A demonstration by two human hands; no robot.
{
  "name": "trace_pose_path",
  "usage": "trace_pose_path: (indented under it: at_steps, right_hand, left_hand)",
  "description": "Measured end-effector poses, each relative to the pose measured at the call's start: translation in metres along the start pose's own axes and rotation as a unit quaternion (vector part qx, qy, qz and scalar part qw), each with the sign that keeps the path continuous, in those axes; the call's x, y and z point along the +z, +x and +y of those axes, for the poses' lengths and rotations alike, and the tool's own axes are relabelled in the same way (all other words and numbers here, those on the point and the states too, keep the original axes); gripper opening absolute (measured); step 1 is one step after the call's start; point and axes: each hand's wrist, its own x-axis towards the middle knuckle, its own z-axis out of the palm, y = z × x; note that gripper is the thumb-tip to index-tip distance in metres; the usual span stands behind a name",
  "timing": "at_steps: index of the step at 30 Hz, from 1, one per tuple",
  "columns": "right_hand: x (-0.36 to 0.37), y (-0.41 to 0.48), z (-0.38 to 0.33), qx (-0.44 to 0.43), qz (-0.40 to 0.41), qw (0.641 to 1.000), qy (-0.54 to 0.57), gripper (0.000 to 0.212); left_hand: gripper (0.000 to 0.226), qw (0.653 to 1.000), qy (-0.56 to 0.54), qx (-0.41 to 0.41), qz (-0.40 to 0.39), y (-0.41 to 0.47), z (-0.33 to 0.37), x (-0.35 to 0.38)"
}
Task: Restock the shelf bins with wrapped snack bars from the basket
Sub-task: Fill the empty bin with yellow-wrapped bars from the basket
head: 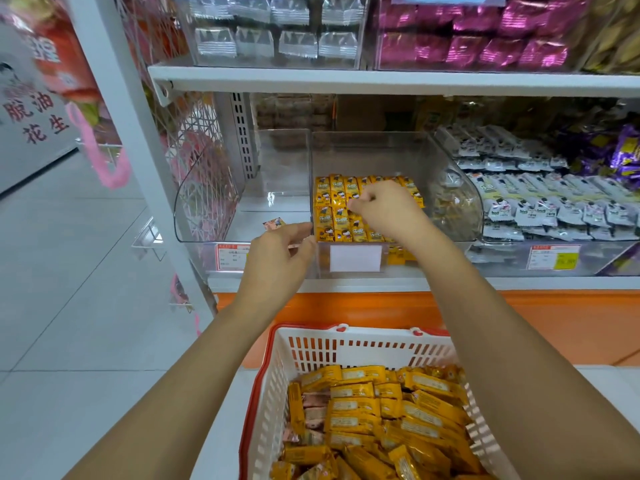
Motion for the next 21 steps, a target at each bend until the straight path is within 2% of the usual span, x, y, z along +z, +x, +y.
trace_pose_path:
  at_steps: [2, 3, 6, 10, 13, 17, 19, 21]
  right_hand:
    - [-0.005, -0.029, 0.001, -0.036, 0.033, 0.998, 0.030, 0.039]
    - [-0.005, -0.043, 0.003, -0.047, 0.036, 0.998, 0.034, 0.041]
    - [0.011, -0.079, 0.016, -0.050, 0.001, 0.999, 0.020, 0.042]
    - [0.068, -0.110, 0.058, -0.012, -0.122, 0.991, -0.046, 0.031]
    - [0.126, -0.122, 0.098, -0.001, -0.230, 0.965, -0.129, 0.024]
    - [0.194, -0.143, 0.139, 0.005, -0.360, 0.908, -0.216, 0.069]
    - [0.215, -0.153, 0.152, 0.000, -0.383, 0.887, -0.260, 0.078]
    - [0.228, -0.159, 0.162, -0.013, -0.368, 0.882, -0.293, 0.077]
  left_hand:
    - [0.019, 1.000, 0.014, 0.009, 0.019, -0.006, -0.004, -0.001]
    - [0.023, 0.999, 0.030, 0.011, 0.014, -0.009, -0.007, -0.001]
    - [0.036, 0.989, 0.113, -0.007, -0.091, -0.026, -0.023, 0.000]
    - [0.033, 0.921, 0.277, -0.067, -0.265, -0.058, -0.066, 0.006]
    - [0.033, 0.861, 0.340, -0.123, -0.358, -0.087, -0.097, 0.008]
    - [0.041, 0.810, 0.364, -0.150, -0.434, -0.113, -0.113, 0.005]
    - [0.037, 0.796, 0.361, -0.149, -0.462, -0.117, -0.114, 0.004]
    - [0.035, 0.783, 0.362, -0.148, -0.484, -0.116, -0.114, 0.004]
